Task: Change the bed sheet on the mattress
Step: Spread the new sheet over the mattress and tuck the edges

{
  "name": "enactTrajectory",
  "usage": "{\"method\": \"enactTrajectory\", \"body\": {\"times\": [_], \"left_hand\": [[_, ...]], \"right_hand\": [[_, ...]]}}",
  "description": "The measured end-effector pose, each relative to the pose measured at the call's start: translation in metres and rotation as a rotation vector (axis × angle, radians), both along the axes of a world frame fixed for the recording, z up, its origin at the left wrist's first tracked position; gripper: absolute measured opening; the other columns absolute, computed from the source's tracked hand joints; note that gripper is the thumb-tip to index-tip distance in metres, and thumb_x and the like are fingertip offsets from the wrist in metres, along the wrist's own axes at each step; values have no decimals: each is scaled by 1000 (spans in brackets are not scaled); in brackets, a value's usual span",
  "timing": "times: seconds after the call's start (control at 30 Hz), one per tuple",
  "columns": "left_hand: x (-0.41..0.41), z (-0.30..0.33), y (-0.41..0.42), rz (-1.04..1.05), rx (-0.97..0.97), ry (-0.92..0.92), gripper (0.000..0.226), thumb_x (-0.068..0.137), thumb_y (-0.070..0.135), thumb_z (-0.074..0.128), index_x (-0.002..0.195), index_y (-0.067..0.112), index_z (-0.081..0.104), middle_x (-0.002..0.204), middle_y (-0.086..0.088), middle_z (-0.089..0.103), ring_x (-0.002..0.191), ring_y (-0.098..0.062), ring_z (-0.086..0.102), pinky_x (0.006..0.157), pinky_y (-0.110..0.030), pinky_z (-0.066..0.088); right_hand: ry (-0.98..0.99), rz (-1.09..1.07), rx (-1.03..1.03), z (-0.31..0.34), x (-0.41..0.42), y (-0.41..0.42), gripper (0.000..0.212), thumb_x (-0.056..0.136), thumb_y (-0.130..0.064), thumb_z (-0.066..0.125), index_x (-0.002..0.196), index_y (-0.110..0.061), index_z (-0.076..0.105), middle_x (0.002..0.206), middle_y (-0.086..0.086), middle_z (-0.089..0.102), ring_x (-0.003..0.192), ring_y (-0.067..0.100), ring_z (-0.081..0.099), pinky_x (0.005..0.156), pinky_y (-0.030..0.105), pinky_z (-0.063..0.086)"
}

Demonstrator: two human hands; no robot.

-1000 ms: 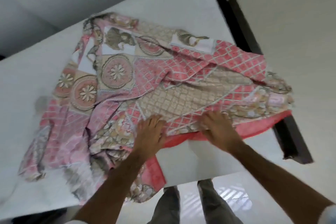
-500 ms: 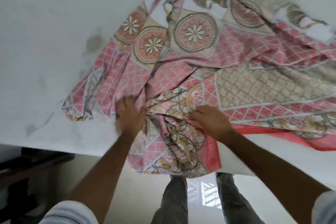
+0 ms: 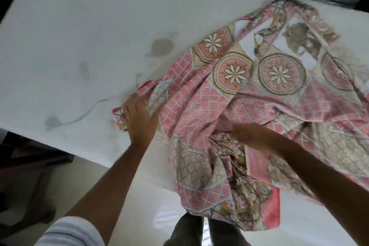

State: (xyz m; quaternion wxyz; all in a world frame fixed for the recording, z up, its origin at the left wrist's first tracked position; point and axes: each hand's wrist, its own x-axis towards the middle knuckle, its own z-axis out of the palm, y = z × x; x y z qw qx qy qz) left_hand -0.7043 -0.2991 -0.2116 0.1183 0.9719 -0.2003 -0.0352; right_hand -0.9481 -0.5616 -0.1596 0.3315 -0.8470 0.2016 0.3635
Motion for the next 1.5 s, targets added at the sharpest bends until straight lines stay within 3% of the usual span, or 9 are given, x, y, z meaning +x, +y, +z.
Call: {"method": "enactTrajectory", "body": {"times": [0.07,0.17,0.43,0.83,1.0,1.17,1.27,1.4,1.5], "left_hand": [[26,-3,18,165,61,110,78,77,37,77,142,13,41,147,-15,44,134,-39,42,104,-55,34],[59,5,46,124,198,261,46,85,32,63,128,19,56,119,-9,62,113,-36,59,95,-50,40],[39,75,33,-641,-228,348,26,80,16,66,105,13,59,82,0,62,66,-10,48,61,-26,39],[112,143,15,-772,-103,244,42,69,41,76,104,24,60,94,1,69,93,-28,65,77,-39,43],[136,231,4,-575,-416,704,27,73,23,68,96,18,53,87,0,60,78,-20,56,66,-34,42],[152,299,-15,-437,-729,1434,44,55,29,76,94,11,67,87,-5,69,80,-17,65,78,-31,49],[175,345,-8,-573,-549,1824,36,84,26,72,116,11,72,115,-13,73,104,-29,71,94,-40,56],[220,386,-4,-891,78,1384,31,87,20,78,115,17,65,101,3,78,95,-15,74,78,-23,57],[259,397,9,-811,205,1180,54,66,38,92,107,10,71,102,-6,78,101,-26,73,75,-23,54]], "right_hand": [[-282,-129,46,-1,64,29,14,99,-11,54,109,-9,63,97,5,66,87,22,61,69,30,41],[-372,-281,182,-12,132,64,13,95,-6,54,101,-16,61,98,9,68,90,30,64,78,37,49],[-280,-839,690,18,203,112,27,97,-51,56,102,-25,65,90,-8,74,83,11,73,67,23,56],[-610,-992,-7,208,196,104,35,103,-25,52,76,-8,66,58,-7,63,48,3,60,49,16,47],[-980,-1196,24,317,227,96,46,93,-45,65,84,-1,66,74,13,63,71,28,61,71,37,49],[-1208,-1316,162,392,238,64,28,88,-39,71,72,-20,59,69,1,55,66,17,55,72,36,47],[-1218,-1419,147,414,242,41,23,89,-27,70,68,-19,65,67,1,55,63,18,53,66,36,43],[-1186,-1515,273,411,259,23,22,89,-11,61,68,-16,64,55,0,52,50,14,46,49,26,37],[-1148,-1570,449,394,275,17,21,91,-9,56,71,-13,61,59,1,59,53,14,53,49,23,45]]}}
